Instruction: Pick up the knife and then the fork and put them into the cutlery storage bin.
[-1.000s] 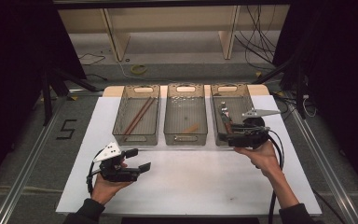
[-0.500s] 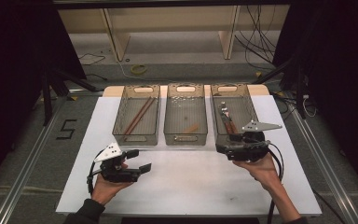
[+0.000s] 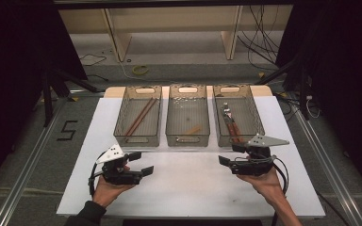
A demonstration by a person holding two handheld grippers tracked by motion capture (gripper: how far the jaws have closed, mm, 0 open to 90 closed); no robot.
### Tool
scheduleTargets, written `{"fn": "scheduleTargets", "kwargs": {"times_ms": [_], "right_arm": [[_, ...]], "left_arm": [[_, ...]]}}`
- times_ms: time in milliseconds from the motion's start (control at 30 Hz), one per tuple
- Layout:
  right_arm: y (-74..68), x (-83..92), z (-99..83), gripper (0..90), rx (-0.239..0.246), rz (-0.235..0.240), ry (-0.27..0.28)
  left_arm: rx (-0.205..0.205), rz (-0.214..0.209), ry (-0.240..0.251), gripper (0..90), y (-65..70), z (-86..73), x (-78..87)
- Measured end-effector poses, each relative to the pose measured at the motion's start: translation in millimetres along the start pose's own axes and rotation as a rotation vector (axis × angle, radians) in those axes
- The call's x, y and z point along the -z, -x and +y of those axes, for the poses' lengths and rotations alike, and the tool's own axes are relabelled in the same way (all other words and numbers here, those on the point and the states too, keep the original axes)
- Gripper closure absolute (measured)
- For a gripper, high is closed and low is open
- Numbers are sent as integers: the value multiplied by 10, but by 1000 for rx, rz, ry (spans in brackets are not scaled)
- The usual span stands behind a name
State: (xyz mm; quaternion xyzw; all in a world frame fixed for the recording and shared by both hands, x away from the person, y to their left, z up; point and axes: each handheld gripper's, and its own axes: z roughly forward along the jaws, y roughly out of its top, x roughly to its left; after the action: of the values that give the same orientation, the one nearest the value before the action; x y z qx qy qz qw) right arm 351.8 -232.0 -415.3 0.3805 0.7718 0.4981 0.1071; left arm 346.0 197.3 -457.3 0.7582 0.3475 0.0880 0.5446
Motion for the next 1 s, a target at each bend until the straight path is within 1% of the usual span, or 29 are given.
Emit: {"fn": "scheduleTargets", "kwargs": {"times_ms": [67,100,267,333,600,833,933,1000], "right_arm": [[-6,17,-42,240,0,4,14],[-12,27,-60,240,-4,7,15],[-43,78,-147,238,3,8,27],[-52,95,-189,237,2,3,40],[-72,167,-328,230,-12,-7,63],[-75,177,-395,230,-21,-11,63],[-76,186,-405,230,-20,-12,69],[-73,192,-404,230,-21,-12,78]], "left_arm": [[3,-5,1,180,7,0,-1],[3,-6,0,180,10,0,0],[-2,-15,-4,180,23,-2,6],[2,-17,-5,180,31,-4,6],[7,-21,-5,178,40,-15,22],[10,-20,-4,178,45,-24,42],[6,-20,-6,178,46,-26,46],[11,-19,-2,178,46,-27,48]]}}
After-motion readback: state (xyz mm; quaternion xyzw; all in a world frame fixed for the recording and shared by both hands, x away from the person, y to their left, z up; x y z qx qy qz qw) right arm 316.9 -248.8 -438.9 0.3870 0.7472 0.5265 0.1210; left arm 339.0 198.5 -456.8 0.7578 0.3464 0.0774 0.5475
